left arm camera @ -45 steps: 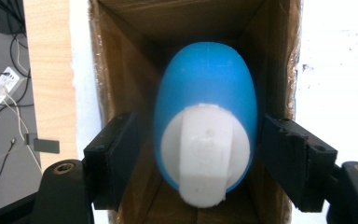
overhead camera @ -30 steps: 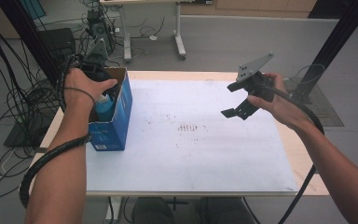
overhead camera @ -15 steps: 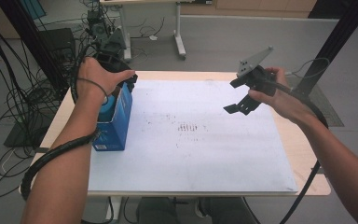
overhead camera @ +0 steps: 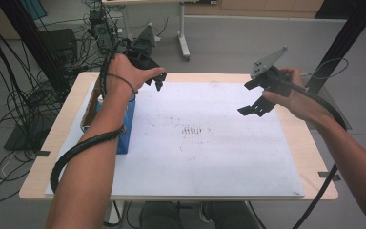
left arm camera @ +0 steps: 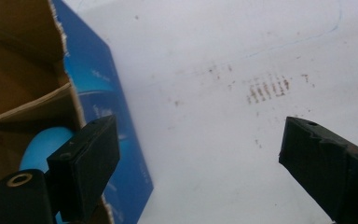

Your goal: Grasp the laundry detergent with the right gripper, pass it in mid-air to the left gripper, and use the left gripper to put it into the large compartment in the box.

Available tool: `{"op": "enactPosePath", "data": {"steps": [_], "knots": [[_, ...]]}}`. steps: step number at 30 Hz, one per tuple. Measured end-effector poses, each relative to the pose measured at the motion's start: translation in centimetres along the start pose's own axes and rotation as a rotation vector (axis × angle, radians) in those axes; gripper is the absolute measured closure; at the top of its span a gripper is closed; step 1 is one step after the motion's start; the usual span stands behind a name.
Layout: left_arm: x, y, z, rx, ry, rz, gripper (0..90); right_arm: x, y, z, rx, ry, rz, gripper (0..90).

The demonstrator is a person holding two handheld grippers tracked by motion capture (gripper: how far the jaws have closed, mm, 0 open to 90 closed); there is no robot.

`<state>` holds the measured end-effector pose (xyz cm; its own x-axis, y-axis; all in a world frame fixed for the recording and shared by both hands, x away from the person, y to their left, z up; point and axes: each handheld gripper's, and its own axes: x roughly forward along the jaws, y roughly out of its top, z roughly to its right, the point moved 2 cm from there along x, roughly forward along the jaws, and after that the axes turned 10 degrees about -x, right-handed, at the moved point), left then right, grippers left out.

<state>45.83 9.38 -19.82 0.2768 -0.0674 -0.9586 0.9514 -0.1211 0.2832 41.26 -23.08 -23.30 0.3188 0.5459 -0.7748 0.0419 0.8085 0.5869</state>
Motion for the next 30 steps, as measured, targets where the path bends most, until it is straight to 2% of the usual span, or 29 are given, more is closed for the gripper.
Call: {"op": "enactPosePath", "data": {"steps": [3,9,15,30], "knots": [[0.3,0.4,0.8,0.004,-0.021,0.006,12.4,-0.1,-0.2,0.1,-0.004,0.001,-0.007,5.4],[1.1,0.9,1.6,-0.004,-0.047,0.011,12.3,-0.3,-0.5,0.3,-0.007,0.004,-0.024,5.4],[1.8,1.5,2.2,-0.005,-0.051,0.003,12.4,-0.4,-0.8,0.5,-0.008,0.01,-0.026,5.6],[2.0,2.7,3.1,0.004,-0.06,0.005,12.1,-1.0,-0.7,0.7,-0.011,0.009,-0.036,5.8]]}}
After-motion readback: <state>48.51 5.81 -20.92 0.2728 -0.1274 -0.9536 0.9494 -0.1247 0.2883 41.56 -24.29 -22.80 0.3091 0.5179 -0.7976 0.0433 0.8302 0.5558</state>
